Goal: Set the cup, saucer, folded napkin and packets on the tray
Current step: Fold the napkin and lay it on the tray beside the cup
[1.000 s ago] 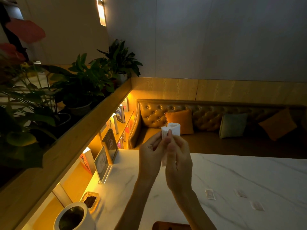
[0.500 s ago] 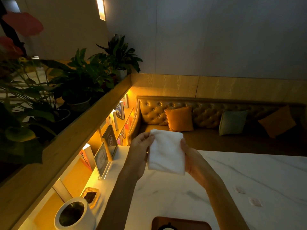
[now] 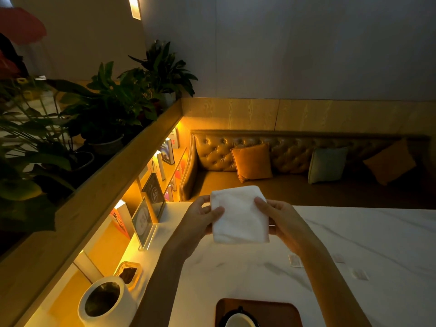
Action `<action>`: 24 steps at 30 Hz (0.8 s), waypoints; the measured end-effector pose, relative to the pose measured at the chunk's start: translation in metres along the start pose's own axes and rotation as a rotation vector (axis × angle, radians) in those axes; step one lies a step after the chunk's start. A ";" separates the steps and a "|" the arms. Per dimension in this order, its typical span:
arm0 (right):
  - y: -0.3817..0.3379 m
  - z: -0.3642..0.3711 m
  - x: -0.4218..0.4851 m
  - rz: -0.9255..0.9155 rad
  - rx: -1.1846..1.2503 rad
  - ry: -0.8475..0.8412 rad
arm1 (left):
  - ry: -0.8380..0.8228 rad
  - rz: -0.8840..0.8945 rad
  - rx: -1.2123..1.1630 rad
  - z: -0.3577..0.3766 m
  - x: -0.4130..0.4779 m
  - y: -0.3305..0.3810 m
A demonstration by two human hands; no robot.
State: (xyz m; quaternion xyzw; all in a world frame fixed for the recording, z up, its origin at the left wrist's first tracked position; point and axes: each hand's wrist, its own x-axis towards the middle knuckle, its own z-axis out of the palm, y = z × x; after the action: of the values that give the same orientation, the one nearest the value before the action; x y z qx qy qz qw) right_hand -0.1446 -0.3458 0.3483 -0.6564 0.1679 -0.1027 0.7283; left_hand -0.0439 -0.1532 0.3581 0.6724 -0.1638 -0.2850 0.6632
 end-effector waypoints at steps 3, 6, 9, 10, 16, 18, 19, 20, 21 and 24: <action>-0.004 -0.014 -0.001 0.091 0.013 -0.079 | -0.039 0.012 0.034 -0.003 -0.001 0.002; -0.004 -0.017 -0.001 0.048 0.009 -0.032 | -0.091 0.007 0.019 -0.003 -0.001 0.001; -0.001 -0.016 0.001 -0.019 0.086 0.079 | -0.117 -0.012 -0.036 0.000 0.000 -0.001; 0.000 -0.015 0.002 -0.034 0.096 0.116 | -0.118 -0.020 -0.054 0.002 0.001 -0.002; 0.005 -0.012 0.000 -0.045 0.000 0.000 | -0.041 -0.037 -0.205 0.010 0.004 -0.006; 0.010 -0.015 -0.002 -0.068 -0.044 -0.012 | -0.033 -0.074 -0.189 0.010 0.005 -0.005; 0.012 -0.016 -0.003 -0.072 -0.044 -0.004 | -0.026 -0.086 -0.157 0.011 0.006 -0.005; 0.011 -0.016 -0.002 -0.073 -0.039 -0.001 | -0.010 -0.089 -0.121 0.013 0.006 -0.006; 0.010 -0.015 -0.002 -0.077 -0.040 0.000 | 0.017 -0.081 -0.093 0.015 0.007 -0.006; 0.006 -0.006 0.001 -0.060 -0.063 0.047 | 0.144 -0.030 -0.088 0.022 0.010 -0.007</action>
State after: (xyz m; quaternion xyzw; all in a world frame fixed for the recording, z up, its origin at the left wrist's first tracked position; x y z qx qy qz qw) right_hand -0.1465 -0.3511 0.3414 -0.6813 0.1684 -0.1343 0.6997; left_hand -0.0507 -0.1765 0.3500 0.6636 -0.0930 -0.2528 0.6979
